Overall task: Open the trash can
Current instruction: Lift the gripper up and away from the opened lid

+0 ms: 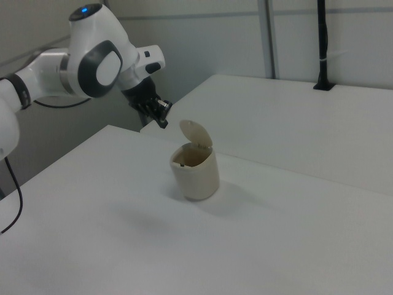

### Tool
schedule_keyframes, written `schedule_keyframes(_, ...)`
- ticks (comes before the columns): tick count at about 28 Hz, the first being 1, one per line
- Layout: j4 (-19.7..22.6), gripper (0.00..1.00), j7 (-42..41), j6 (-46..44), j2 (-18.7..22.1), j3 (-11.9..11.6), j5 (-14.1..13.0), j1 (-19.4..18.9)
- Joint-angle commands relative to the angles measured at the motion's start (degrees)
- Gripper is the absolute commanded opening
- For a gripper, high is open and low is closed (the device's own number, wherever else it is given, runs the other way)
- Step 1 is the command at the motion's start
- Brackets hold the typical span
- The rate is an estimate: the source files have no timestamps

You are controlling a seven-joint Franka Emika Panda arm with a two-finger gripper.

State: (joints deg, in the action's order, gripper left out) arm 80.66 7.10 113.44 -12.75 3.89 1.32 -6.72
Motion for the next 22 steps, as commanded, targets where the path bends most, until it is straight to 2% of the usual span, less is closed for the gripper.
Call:
schedule_keyframes(1,1.87,0.00,-0.68,-9.53,4.31,-0.46,-0.88,1.18)
schedule_keyframes(6,1.87,0.00,-5.60,-21.92,7.21,-1.43,-0.36,1.27)
schedule_keyframes(10,1.96,0.00,-7.53,-27.38,7.66,-3.62,-0.62,1.44)
schedule_keyframes(15,2.49,0.00,-7.28,-27.31,7.39,-5.91,-0.97,1.44)
schedule_keyframes(22,2.93,0.00,-7.28,-26.78,7.66,-6.17,-0.97,1.53)
